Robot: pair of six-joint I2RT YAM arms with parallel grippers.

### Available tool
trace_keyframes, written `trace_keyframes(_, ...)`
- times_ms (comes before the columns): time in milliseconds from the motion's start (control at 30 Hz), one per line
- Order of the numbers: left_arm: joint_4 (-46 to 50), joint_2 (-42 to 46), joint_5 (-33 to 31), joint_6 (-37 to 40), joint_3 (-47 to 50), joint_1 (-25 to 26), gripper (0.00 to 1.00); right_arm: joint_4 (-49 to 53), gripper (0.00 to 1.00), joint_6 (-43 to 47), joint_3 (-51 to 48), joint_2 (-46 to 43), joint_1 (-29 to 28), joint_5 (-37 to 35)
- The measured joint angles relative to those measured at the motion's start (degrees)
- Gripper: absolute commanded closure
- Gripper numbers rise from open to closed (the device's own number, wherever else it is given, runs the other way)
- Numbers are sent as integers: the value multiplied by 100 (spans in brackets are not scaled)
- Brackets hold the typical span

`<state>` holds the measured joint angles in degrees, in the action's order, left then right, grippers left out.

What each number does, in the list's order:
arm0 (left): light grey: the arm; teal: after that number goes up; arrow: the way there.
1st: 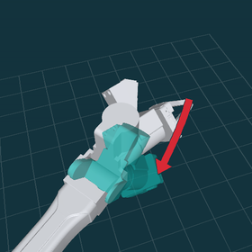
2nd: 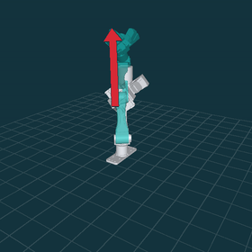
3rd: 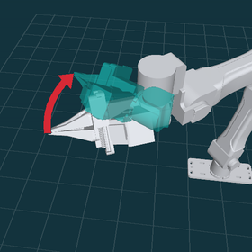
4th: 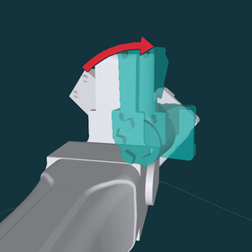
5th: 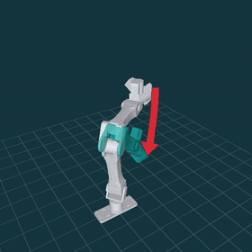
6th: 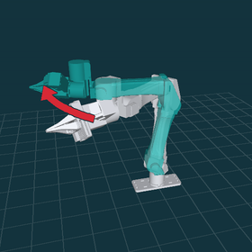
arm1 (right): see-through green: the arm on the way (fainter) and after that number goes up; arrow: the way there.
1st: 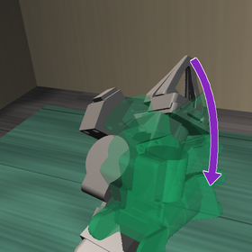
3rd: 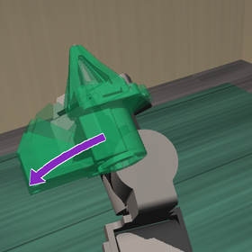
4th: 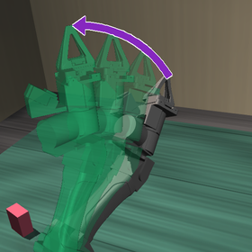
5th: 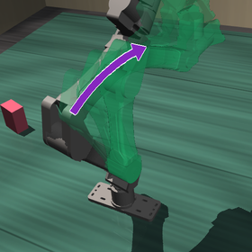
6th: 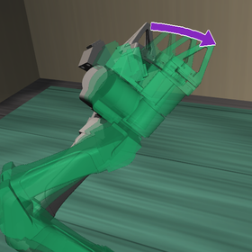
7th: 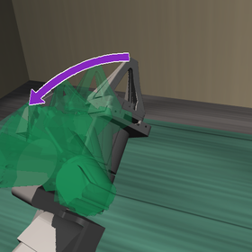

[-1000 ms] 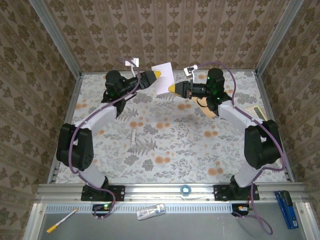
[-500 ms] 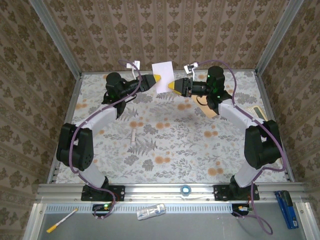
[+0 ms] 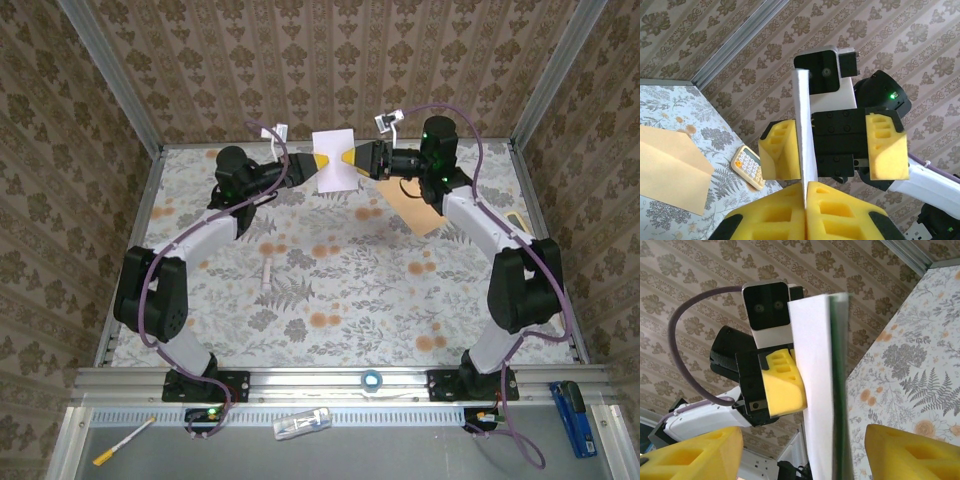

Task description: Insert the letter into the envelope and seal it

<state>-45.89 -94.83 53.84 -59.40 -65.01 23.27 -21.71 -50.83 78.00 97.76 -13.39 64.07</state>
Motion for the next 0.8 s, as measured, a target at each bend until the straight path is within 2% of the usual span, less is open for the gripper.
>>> trace_keyframes(133,11,0,0,0,-7,-4,91,2,52,-26,4,101,0,85)
trace_keyframes(233,31,0,-2,2,-44,-4,91,-52,67,-37,0,105,0,114)
trace_keyframes(367,42,0,-7,2,-101,-4,85,-144,98,-46,-37,105,0,120)
trace_keyframes(400,39,0,-9,0,-107,-4,80,-160,100,-57,-52,105,0,125)
trace_keyframes(533,46,-2,-48,-9,-109,-4,71,-170,100,-96,-81,105,0,131)
trace_keyframes(700,42,-2,-109,9,-109,-11,48,-170,100,-96,-81,105,0,129)
trace_keyframes(800,46,-2,-133,13,-107,-35,41,-116,100,-70,-81,105,0,129)
